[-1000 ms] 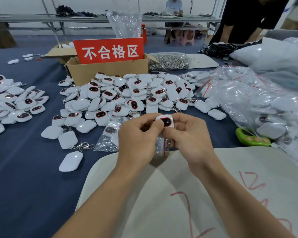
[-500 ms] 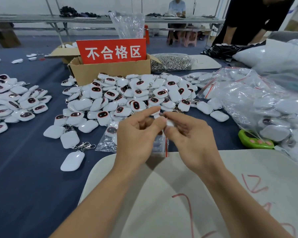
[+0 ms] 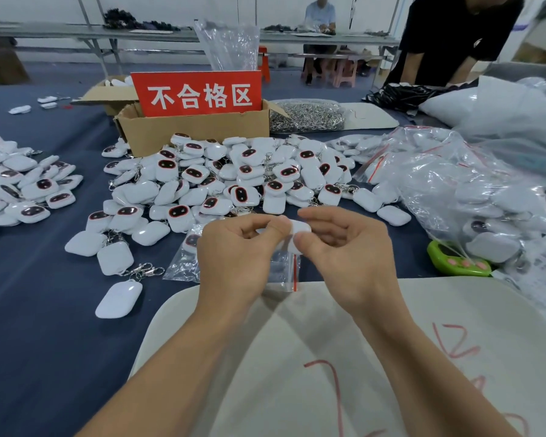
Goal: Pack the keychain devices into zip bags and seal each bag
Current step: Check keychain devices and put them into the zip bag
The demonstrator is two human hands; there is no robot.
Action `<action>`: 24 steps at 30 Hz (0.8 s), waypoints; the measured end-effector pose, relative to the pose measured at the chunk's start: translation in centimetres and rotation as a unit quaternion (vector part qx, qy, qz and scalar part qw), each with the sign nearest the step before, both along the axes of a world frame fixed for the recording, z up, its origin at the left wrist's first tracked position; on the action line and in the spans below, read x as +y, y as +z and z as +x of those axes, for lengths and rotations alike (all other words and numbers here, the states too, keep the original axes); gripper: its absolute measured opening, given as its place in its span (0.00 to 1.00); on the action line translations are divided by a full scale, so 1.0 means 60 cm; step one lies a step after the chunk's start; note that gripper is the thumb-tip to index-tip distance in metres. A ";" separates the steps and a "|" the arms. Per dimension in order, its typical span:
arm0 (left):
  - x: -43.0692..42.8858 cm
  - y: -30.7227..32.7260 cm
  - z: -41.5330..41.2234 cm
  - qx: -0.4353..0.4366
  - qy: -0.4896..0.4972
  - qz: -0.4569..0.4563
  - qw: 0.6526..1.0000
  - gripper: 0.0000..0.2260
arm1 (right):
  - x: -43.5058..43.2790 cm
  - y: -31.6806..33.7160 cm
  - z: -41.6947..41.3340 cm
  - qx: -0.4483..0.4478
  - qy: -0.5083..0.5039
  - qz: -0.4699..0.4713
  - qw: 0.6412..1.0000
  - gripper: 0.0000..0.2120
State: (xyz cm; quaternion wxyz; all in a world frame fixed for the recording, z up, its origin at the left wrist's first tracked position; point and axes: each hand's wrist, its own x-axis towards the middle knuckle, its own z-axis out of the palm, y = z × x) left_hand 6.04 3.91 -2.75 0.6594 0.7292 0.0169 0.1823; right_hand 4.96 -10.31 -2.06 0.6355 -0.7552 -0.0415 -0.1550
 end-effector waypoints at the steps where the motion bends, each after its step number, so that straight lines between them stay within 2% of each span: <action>1: -0.001 0.001 0.000 0.010 0.010 -0.005 1.000 0.02 | -0.002 -0.002 -0.003 -0.014 0.000 -0.037 0.999 0.16; 3: -0.002 0.004 -0.002 0.024 0.009 -0.019 0.999 0.04 | -0.003 -0.005 -0.013 -0.049 0.018 -0.144 0.988 0.24; 5: -0.003 0.006 -0.005 0.034 -0.008 -0.038 0.999 0.05 | -0.004 -0.003 -0.017 -0.079 0.017 -0.207 0.975 0.26; 7: -0.004 0.007 -0.008 0.031 -0.030 -0.053 0.998 0.09 | -0.009 -0.001 -0.014 -0.094 -0.002 -0.188 0.978 0.20; 9: -0.003 0.006 -0.009 0.021 -0.036 -0.046 0.998 0.12 | -0.011 0.002 -0.009 -0.090 -0.031 -0.150 0.984 0.09; 10: -0.001 0.004 -0.009 0.018 -0.028 -0.015 0.999 0.11 | -0.013 0.002 -0.004 -0.077 -0.046 -0.145 0.985 0.05; 12: 0.003 -0.003 -0.007 0.019 -0.008 0.099 0.995 0.06 | -0.019 -0.004 0.006 -0.039 -0.085 -0.156 0.983 0.09; 13: 0.003 -0.007 -0.007 0.025 0.002 0.179 0.983 0.08 | -0.020 -0.005 0.008 -0.020 -0.098 -0.156 0.983 0.10; 15: -0.003 -0.010 -0.012 0.044 0.028 0.339 0.939 0.15 | -0.021 -0.005 0.011 0.009 -0.114 -0.138 0.984 0.10; 16: -0.009 -0.010 -0.014 0.053 0.036 0.391 0.918 0.19 | -0.021 -0.007 0.013 0.022 -0.124 -0.124 0.984 0.10; 18: -0.017 -0.008 -0.018 0.068 0.036 0.422 0.903 0.22 | -0.021 -0.009 0.015 0.039 -0.134 -0.106 0.984 0.10; 20: -0.016 -0.007 -0.019 0.078 0.023 0.401 0.912 0.21 | -0.020 -0.011 0.016 0.057 -0.129 -0.107 0.984 0.08; 24: -0.014 0.002 -0.022 0.090 0.009 0.364 0.927 0.21 | -0.020 -0.013 0.016 0.068 -0.120 -0.100 0.985 0.11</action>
